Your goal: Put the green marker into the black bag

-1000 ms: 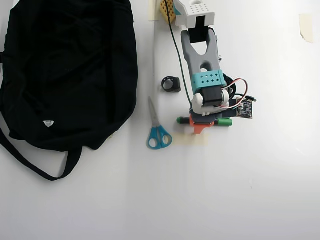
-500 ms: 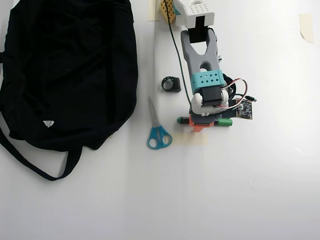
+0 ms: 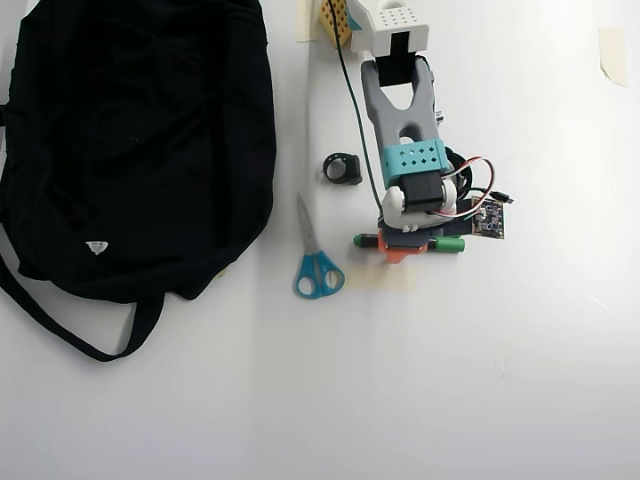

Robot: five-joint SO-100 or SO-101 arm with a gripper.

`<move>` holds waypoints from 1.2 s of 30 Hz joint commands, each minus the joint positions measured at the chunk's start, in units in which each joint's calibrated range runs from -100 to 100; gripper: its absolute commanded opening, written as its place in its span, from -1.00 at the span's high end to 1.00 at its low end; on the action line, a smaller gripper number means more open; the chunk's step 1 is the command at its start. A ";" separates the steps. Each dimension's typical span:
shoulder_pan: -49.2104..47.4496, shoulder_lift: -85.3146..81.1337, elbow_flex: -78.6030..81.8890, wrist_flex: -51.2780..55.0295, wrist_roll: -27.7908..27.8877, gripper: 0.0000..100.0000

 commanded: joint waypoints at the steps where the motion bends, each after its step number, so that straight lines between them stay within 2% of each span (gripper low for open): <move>1: 0.08 -0.15 -0.56 -0.45 0.12 0.62; 36: 0.08 -0.15 -0.56 -0.62 0.06 0.78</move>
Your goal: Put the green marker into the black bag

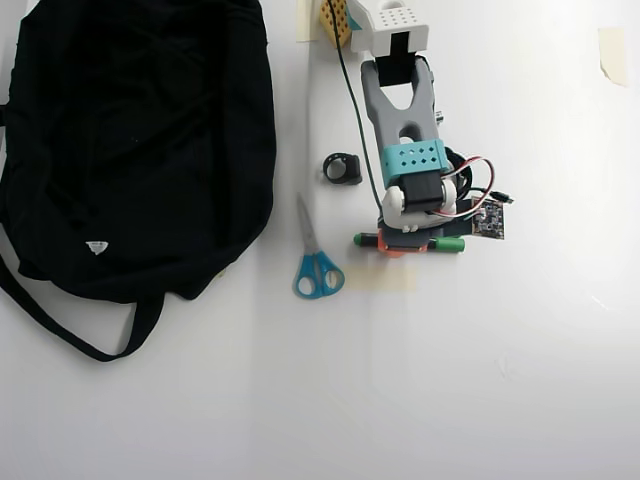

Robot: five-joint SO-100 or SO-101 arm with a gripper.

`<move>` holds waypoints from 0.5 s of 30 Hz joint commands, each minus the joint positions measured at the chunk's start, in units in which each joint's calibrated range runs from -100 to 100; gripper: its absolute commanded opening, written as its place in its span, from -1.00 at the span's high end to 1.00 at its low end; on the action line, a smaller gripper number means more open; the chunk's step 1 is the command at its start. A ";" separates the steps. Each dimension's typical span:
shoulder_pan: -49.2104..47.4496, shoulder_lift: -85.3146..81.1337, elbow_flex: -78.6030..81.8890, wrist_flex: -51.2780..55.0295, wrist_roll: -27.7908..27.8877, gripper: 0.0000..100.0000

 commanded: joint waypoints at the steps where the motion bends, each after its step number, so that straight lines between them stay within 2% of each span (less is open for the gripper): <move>1: 0.08 -0.15 -0.40 -0.45 0.01 0.81; 10: 0.08 -0.15 -0.40 -0.45 -0.20 0.95; 15: 0.08 -0.15 -0.40 -0.45 -0.20 0.96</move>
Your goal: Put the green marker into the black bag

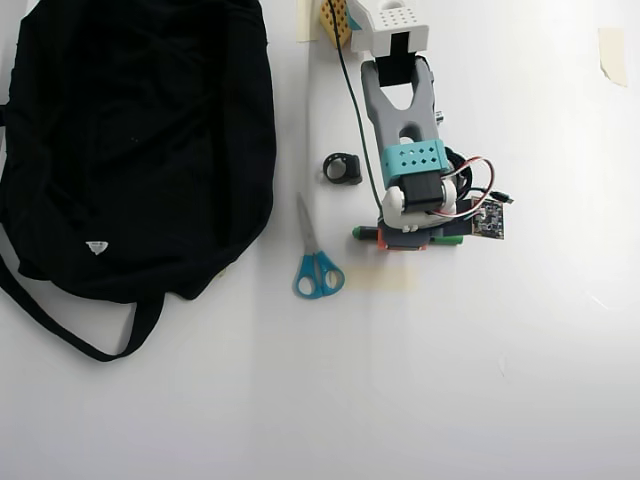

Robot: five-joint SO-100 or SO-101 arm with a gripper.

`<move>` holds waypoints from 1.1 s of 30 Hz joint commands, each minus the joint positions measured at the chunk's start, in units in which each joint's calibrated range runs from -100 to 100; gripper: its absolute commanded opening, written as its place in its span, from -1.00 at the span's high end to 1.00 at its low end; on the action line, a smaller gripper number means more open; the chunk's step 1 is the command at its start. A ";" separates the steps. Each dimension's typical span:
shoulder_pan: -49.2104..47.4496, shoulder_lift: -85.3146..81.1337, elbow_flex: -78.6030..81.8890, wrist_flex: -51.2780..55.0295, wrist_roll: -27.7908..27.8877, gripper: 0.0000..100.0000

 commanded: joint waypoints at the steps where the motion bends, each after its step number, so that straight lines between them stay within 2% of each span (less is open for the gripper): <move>1: 0.08 -0.15 -0.40 -0.62 -0.10 0.96; 13: -0.30 -1.23 -1.48 1.79 -0.31 0.96; 20: -1.19 -1.39 -8.94 5.92 -3.77 0.96; 33: -3.81 -9.94 -8.94 5.92 -17.83 0.96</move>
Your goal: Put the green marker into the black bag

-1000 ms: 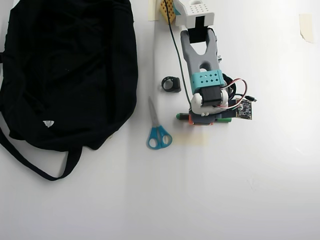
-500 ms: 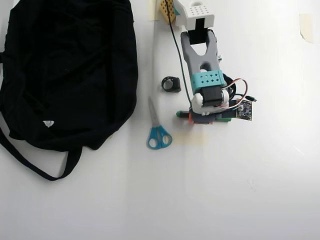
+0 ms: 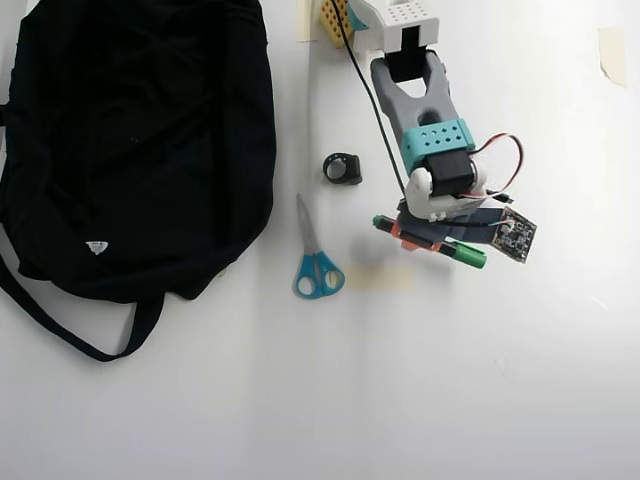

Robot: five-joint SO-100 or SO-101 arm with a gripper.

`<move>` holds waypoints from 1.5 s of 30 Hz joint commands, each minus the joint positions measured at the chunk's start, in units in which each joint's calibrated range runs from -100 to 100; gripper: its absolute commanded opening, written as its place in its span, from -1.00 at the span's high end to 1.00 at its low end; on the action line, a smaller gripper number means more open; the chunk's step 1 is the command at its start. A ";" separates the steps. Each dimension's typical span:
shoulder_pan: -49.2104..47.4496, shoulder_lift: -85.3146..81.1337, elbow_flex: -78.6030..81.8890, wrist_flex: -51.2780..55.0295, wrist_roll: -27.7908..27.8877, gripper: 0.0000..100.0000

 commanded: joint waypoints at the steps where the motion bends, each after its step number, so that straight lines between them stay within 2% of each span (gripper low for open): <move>1: -0.65 -8.03 -1.83 1.46 -4.61 0.96; 9: -0.28 -19.23 9.04 1.46 -8.60 0.96; 22: 5.11 -42.80 34.11 1.46 -8.97 0.96; 27: 5.85 -49.44 42.10 1.46 -15.42 0.96; 34: 5.78 -60.56 51.90 1.37 -27.48 0.96; 45: 5.93 -76.00 69.87 1.29 -30.52 0.96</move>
